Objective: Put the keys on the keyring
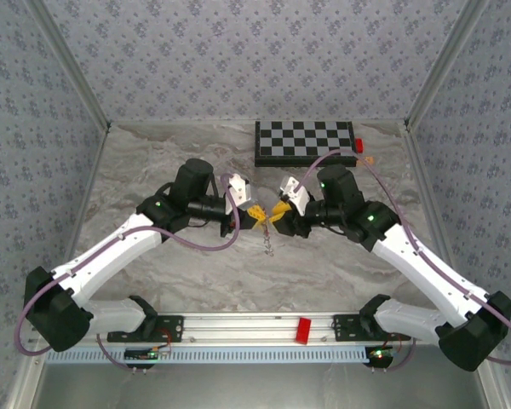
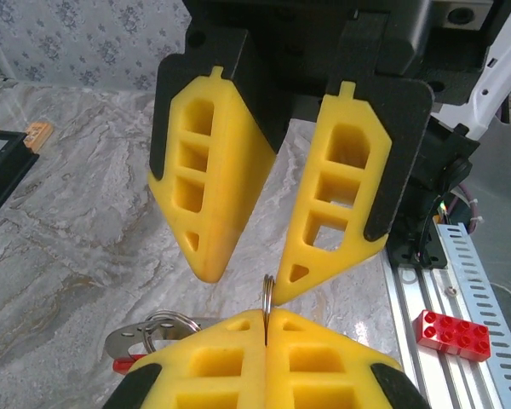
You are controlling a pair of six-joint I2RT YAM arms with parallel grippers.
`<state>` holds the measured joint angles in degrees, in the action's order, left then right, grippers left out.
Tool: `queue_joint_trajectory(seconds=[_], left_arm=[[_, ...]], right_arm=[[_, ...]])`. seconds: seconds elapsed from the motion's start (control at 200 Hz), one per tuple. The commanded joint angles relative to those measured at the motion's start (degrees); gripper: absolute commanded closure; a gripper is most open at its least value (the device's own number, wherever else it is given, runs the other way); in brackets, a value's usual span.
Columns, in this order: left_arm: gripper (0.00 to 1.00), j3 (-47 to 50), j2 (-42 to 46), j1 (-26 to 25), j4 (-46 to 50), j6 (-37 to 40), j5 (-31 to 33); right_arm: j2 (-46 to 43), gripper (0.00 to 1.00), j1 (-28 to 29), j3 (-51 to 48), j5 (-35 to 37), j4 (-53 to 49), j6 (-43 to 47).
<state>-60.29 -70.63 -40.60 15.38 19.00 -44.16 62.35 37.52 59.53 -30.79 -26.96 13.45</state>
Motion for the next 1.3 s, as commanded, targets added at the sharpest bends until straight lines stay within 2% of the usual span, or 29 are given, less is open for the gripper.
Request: queue_joint_trajectory(seconds=[0.0, 0.585, 0.66, 0.7, 1.055, 1.099, 1.159, 1.194, 1.294], left_arm=[[1.00, -2.2, -0.5, 0.2, 0.3, 1.0, -2.6], [1.00, -2.6, -1.0, -0.2, 0.8, 0.9, -3.5], [1.00, -2.6, -0.9, -0.1, 0.8, 0.9, -3.6], [1.00, -2.5, -0.8, -0.1, 0.7, 0.9, -3.7], [1.00, -1.8, 0.4, 0.0, -2.7, -2.0, -3.1], [0.88, -1.1, 1.2, 0.1, -5.1, -3.7, -2.3], [0.83, 0.7, 2.8, 0.5, -8.9, -6.1, -1.5], [0.76, 1.8, 3.8, 0.7, -11.7, -7.8, -0.6], [0.73, 5.9, 7.1, 1.1, -19.7, -12.5, 2.2]], right_arm=[[0.2, 0.73, 0.5, 2.2, 0.1, -0.8, 1.2], [0.6, 0.86, 1.8, 1.8, -0.5, 0.8, 1.8], [0.8, 0.93, 1.9, 1.8, -0.8, 0.9, 2.0], [0.8, 1.00, 2.0, 1.9, -0.8, 1.0, 2.1], [-1.3, 1.00, 2.1, -0.7, -1.1, 3.4, 2.9], [-2.2, 1.00, 1.9, -1.7, -1.4, 5.0, 2.3], [-3.5, 1.00, 1.6, -3.2, -1.8, 7.6, 0.8], [-4.3, 1.00, 1.2, -4.1, -1.9, 9.6, -0.2], [-6.3, 1.00, -0.1, -7.1, -2.8, 15.5, -4.4]])
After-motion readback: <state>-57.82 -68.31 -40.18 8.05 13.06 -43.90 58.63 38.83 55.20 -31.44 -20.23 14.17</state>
